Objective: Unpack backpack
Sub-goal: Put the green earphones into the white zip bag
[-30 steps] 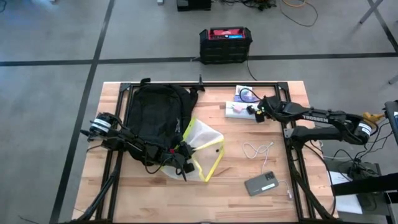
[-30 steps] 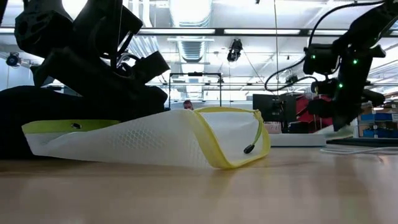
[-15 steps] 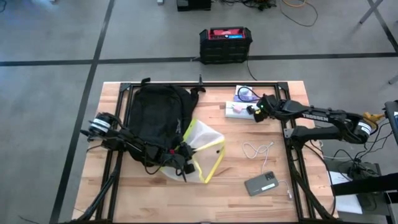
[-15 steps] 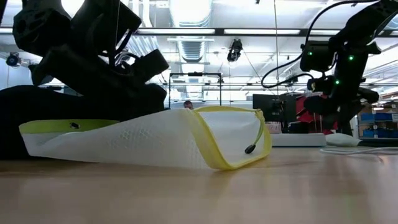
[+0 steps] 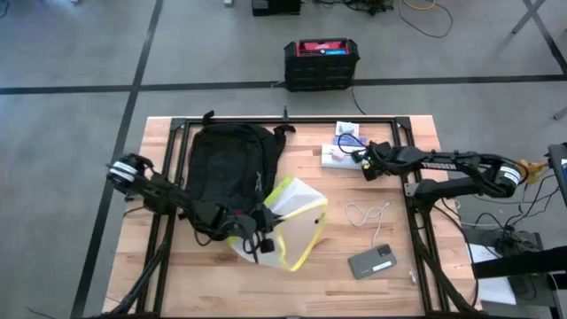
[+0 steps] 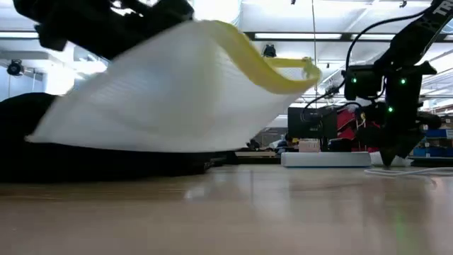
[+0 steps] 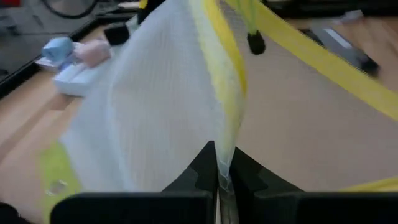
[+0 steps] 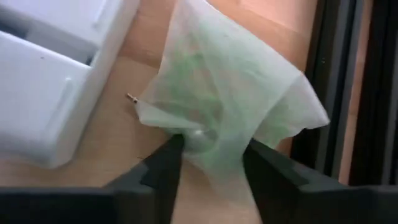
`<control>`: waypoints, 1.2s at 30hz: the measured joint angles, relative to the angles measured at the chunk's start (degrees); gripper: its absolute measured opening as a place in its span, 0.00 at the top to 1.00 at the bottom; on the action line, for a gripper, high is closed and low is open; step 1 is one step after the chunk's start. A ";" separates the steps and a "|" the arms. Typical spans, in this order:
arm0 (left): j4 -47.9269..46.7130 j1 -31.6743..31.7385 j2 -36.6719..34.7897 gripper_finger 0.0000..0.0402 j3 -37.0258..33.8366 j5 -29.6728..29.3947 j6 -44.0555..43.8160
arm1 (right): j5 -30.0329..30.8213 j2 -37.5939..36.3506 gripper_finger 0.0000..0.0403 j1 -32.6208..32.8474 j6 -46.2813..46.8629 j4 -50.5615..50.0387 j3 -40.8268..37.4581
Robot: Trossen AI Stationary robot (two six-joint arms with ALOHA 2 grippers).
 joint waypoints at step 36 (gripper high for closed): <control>15.19 13.33 3.45 1.00 0.07 12.92 -7.00 | 10.32 -10.12 1.00 61.11 -13.63 1.64 35.30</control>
